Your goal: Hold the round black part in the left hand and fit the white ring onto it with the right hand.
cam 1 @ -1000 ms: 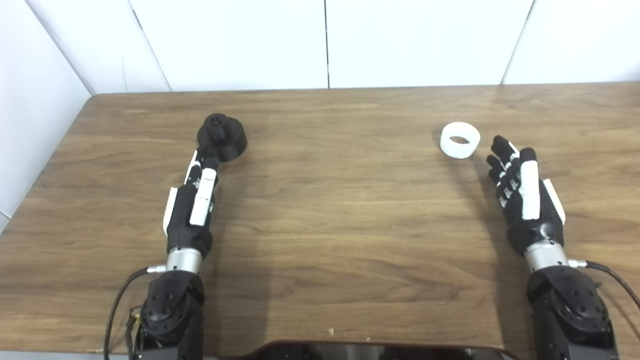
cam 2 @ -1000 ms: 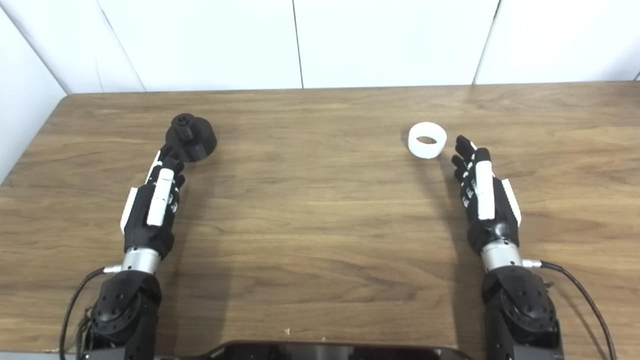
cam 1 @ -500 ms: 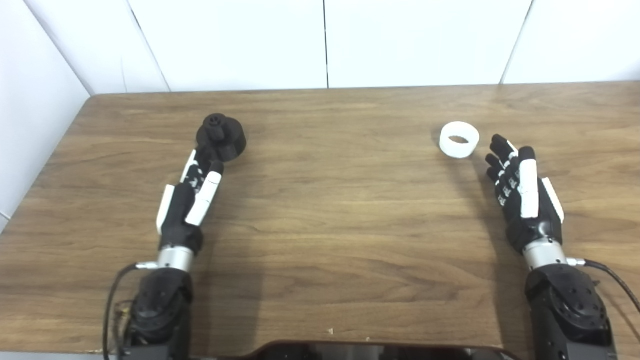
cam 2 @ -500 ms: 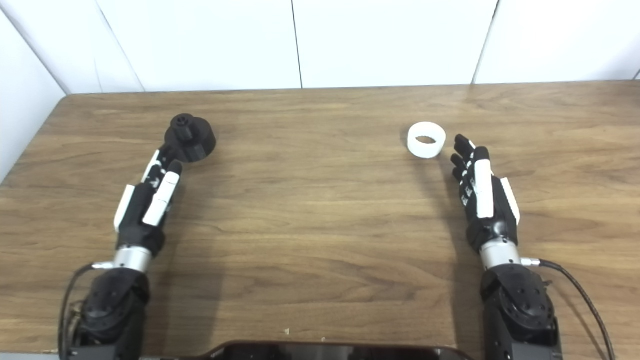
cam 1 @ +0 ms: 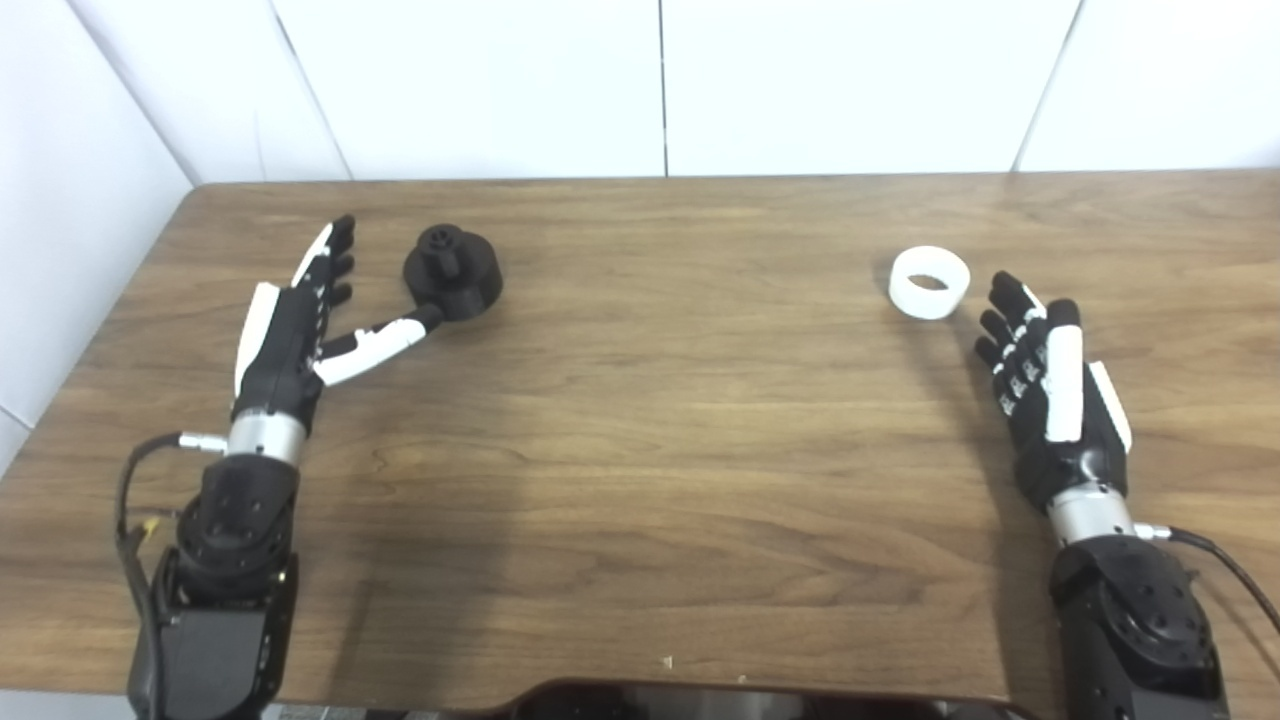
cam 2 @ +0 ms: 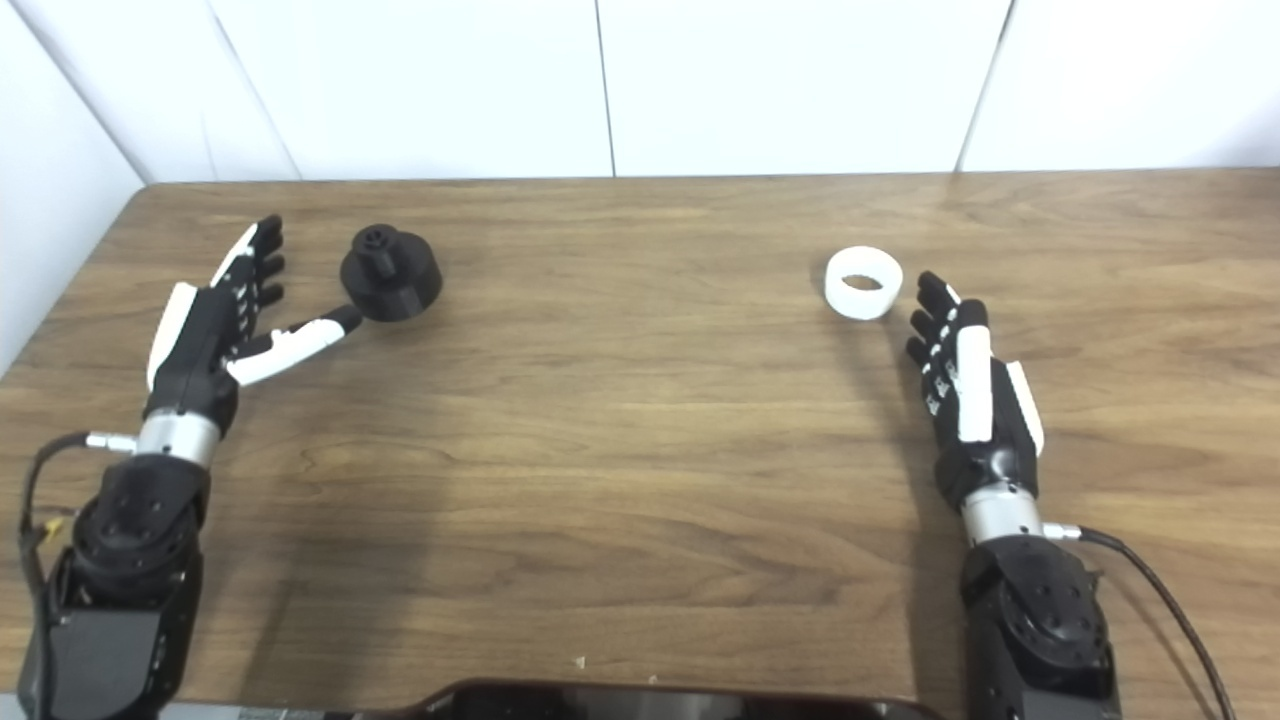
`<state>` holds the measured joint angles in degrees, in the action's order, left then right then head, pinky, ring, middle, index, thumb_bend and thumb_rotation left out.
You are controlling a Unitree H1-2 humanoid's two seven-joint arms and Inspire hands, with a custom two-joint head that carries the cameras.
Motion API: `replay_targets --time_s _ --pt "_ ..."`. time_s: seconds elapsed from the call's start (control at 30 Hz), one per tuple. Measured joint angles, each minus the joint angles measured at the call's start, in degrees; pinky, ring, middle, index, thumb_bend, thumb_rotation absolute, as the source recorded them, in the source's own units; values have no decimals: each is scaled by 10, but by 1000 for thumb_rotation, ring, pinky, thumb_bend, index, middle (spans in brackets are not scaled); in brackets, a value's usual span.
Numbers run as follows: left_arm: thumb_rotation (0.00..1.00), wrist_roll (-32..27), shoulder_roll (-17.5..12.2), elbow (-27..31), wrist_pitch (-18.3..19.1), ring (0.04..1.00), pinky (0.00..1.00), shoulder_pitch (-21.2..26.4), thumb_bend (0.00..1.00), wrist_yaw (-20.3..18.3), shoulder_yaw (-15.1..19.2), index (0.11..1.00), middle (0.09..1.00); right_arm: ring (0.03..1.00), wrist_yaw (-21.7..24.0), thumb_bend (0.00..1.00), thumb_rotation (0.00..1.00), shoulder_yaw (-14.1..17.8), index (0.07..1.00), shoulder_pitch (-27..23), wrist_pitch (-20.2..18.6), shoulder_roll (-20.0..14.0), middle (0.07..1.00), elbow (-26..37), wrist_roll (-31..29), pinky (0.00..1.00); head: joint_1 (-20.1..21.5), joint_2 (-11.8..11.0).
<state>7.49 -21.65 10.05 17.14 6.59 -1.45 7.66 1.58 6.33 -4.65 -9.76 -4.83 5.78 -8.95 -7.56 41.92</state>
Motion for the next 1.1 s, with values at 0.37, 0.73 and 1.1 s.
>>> replay_targets --time_s 0.37,0.73,1.1 --pt "243 120 -118 -69 73 996 938 112 995 -74 -82 981 993 948 0 678 1000 -2 908 -1 8 4 950 -5 1 915 -4 -16" --pt "261 176 -136 -122 88 998 865 159 1000 -132 -165 946 979 964 0 637 1000 -1 920 -2 13 11 961 -6 -15 926 -11 -25" --pt "296 211 -165 -133 93 1000 884 186 1000 -195 -186 900 986 967 1 654 1000 -1 923 -1 13 11 961 -6 -19 932 -11 -30"
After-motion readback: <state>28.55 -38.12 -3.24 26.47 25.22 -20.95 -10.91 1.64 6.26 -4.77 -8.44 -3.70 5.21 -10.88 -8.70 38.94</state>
